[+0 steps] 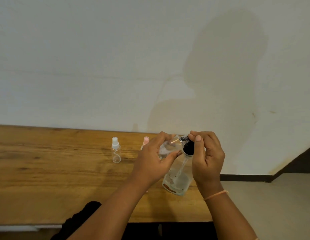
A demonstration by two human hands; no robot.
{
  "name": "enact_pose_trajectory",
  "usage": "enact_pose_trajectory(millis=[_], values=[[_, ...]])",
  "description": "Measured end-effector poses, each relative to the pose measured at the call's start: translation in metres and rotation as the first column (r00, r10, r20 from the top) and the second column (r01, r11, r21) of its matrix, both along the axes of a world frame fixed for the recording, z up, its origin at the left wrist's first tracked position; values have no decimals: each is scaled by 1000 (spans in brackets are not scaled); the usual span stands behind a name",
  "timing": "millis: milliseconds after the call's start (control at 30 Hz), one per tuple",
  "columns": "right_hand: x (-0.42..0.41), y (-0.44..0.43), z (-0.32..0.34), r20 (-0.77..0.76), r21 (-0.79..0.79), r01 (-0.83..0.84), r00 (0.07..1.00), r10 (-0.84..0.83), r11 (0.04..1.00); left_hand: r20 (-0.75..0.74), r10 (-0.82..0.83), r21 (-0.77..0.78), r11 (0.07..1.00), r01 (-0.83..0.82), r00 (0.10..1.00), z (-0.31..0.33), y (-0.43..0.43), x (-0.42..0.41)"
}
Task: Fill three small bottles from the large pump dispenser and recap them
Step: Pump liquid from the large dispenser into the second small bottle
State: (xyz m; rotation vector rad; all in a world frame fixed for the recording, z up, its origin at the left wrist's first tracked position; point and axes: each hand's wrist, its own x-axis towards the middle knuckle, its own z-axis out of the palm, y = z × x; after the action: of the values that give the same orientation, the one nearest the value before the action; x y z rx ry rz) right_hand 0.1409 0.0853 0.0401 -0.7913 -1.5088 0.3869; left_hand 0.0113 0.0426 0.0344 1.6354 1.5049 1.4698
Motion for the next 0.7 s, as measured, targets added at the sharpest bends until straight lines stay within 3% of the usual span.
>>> enact_pose_trajectory(millis=[233,533,700], values=[[0,-3,10,-55,18,-18,998,19,1000,-7,4,99,995,-3,1000,4,2,-2],[1,1,-6,-65,-20,-48,997,47,999,19,-7,5,1000,7,1000,-3,2,-1],[-1,-2,8,-102,-17,-33,994,31,999,8,14,93,996,-15,1000,2,0,1]])
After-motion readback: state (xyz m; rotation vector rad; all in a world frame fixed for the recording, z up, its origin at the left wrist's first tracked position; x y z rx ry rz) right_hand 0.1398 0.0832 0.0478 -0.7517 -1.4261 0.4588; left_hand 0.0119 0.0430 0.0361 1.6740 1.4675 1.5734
